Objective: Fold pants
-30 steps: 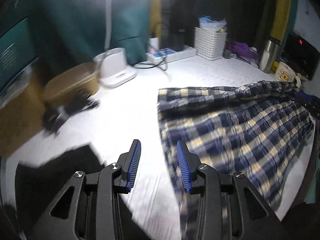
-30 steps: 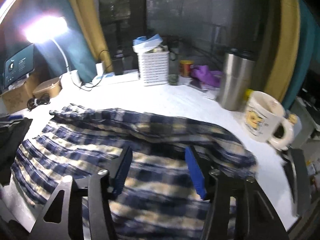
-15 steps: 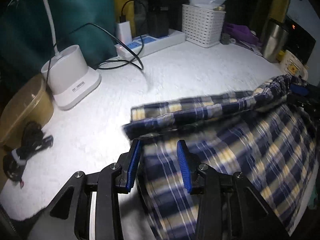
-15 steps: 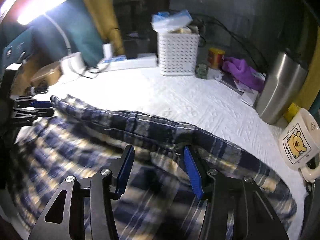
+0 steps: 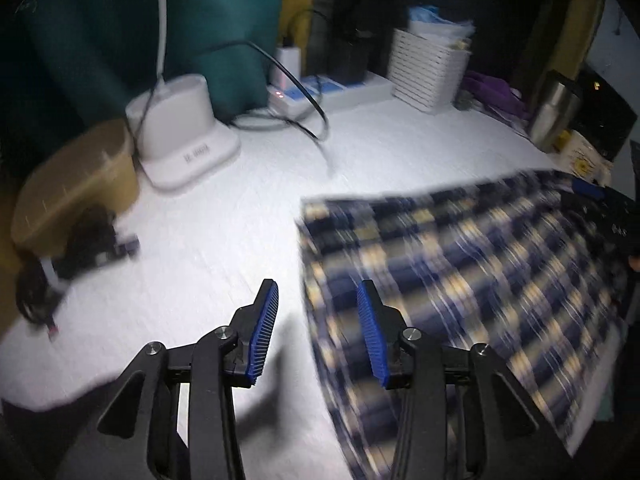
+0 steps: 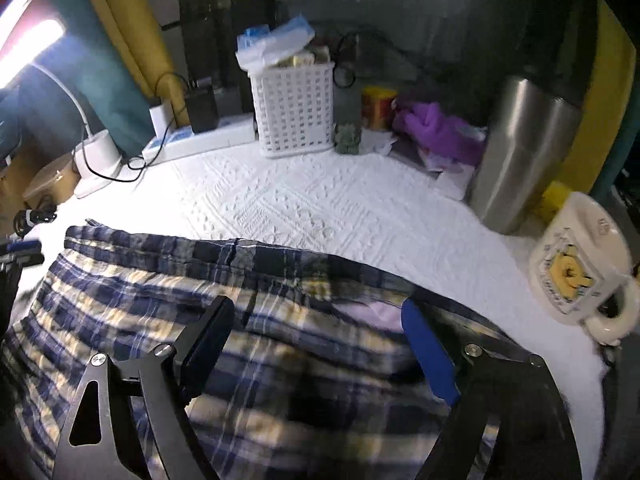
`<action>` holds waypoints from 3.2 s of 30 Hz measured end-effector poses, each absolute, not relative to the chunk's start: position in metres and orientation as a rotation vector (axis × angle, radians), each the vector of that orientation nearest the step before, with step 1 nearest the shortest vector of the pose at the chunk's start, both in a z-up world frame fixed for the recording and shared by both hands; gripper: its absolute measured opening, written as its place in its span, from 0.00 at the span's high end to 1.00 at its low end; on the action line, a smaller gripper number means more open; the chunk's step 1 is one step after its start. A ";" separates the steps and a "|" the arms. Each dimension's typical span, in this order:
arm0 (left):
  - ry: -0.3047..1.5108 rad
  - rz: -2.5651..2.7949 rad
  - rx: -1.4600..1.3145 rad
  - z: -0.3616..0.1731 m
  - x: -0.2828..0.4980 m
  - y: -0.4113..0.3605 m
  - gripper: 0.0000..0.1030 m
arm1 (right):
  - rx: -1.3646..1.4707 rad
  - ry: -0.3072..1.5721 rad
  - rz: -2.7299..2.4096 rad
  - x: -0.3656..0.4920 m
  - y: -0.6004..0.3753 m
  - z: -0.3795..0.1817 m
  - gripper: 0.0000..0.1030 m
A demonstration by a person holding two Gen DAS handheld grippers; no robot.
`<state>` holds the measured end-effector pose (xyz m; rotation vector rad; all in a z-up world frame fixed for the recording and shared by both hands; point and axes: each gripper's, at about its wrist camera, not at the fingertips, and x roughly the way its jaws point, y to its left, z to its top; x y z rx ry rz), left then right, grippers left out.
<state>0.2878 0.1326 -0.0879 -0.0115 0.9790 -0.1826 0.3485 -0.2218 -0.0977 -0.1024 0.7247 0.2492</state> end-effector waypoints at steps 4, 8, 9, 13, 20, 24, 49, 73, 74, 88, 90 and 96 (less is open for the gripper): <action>1.002 -0.225 0.011 -0.101 0.264 0.120 0.61 | -0.098 0.717 0.217 0.323 -0.238 -0.096 0.16; 0.994 -0.223 0.007 -0.112 0.257 0.115 0.61 | -0.078 0.744 0.188 0.301 -0.257 -0.107 0.16; 0.981 -0.216 0.019 -0.112 0.256 0.114 0.72 | -0.075 0.752 0.181 0.297 -0.261 -0.110 0.16; 0.956 -0.182 0.038 -0.111 0.258 0.117 0.98 | -0.057 0.773 0.155 0.284 -0.274 -0.123 0.16; 0.970 -0.127 0.010 -0.112 0.273 0.133 0.98 | -0.065 0.791 0.154 0.279 -0.283 -0.134 0.16; 0.974 -0.163 -0.016 -0.094 0.273 0.138 0.89 | -0.041 0.771 0.157 0.277 -0.289 -0.127 0.16; 0.922 -0.207 0.178 -0.102 0.349 0.098 0.95 | 0.084 0.735 0.180 0.328 -0.351 -0.116 0.74; 0.897 -0.266 0.178 -0.076 0.344 0.054 0.58 | -0.118 0.675 0.200 0.328 -0.261 -0.088 0.15; 0.910 -0.287 0.186 -0.082 0.347 0.044 0.58 | -0.135 0.676 0.226 0.334 -0.249 -0.090 0.15; 0.977 -0.304 0.197 -0.111 0.398 0.001 0.47 | -0.324 0.811 0.193 0.405 -0.193 -0.126 0.30; 0.974 -0.268 0.194 -0.107 0.397 0.006 0.48 | -0.323 0.789 0.178 0.399 -0.190 -0.119 0.30; 0.912 -0.268 0.180 -0.071 0.350 0.030 0.48 | -0.215 0.748 0.320 0.346 -0.180 -0.099 0.30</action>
